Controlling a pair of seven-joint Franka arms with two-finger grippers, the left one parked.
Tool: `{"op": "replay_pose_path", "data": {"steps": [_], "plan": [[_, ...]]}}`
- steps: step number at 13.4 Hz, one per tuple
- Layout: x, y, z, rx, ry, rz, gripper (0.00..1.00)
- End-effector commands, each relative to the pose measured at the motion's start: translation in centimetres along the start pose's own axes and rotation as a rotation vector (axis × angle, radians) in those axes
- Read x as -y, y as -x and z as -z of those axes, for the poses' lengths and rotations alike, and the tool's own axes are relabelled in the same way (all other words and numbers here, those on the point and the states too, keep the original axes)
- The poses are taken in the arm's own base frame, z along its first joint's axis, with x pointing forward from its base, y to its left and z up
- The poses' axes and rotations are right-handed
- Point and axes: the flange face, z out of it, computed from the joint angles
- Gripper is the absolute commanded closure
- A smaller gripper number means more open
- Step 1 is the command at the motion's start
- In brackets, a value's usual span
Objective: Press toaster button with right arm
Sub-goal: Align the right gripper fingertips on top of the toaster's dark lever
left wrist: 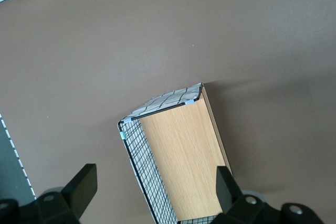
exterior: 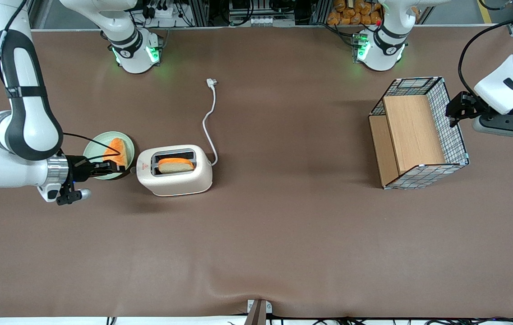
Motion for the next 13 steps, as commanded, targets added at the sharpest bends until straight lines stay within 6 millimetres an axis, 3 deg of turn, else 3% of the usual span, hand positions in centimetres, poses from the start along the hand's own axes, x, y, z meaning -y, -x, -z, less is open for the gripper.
{"op": "replay_pose_path", "data": {"steps": [1,13], "plan": [[-1.2,0.8,-0.1,-0.033,-0.064,-0.026,1.0],[-3.2,0.3,-2.8,-0.038,-0.195,-0.113,1.0]]}}
